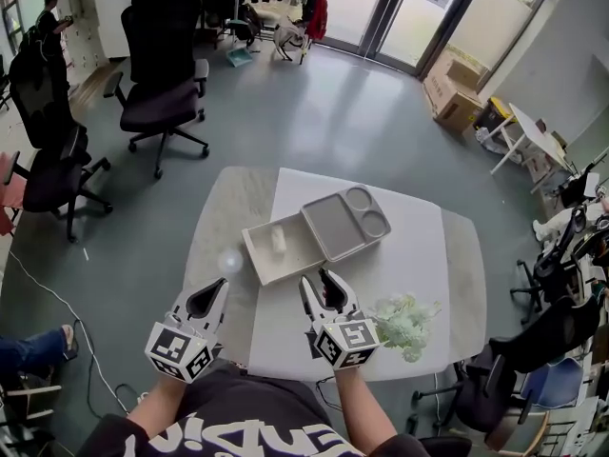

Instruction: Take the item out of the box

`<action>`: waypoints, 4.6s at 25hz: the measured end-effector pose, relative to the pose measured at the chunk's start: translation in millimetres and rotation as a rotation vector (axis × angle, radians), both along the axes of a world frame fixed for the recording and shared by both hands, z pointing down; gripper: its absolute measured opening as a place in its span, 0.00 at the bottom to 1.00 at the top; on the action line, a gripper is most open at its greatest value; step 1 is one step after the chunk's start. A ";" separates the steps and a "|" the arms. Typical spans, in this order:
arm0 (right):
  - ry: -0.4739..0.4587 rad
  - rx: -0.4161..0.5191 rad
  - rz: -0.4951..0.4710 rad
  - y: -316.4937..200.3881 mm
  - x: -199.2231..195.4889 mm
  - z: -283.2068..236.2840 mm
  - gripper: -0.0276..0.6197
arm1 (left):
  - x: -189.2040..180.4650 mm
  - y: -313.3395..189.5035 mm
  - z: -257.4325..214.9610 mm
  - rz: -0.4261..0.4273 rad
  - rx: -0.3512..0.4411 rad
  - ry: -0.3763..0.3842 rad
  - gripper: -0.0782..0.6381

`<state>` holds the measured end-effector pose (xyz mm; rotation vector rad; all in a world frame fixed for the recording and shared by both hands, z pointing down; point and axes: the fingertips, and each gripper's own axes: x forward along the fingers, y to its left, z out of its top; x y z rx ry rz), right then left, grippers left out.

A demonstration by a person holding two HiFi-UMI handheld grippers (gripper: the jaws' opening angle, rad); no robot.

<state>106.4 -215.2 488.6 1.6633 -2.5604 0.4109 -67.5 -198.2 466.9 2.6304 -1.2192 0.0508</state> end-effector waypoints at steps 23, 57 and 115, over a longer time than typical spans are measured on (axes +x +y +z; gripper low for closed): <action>0.263 -0.502 -0.194 -132.0 -37.0 161.3 0.37 | -10.1 -23.6 17.7 -0.024 -0.055 -0.029 0.12; 0.397 -0.777 -0.242 -147.5 -40.6 228.9 0.27 | -8.5 -46.5 34.5 -0.039 -0.092 -0.059 0.12; -0.002 0.064 0.120 66.3 15.5 7.5 0.26 | 10.3 10.3 11.6 0.001 -0.012 -0.015 0.12</action>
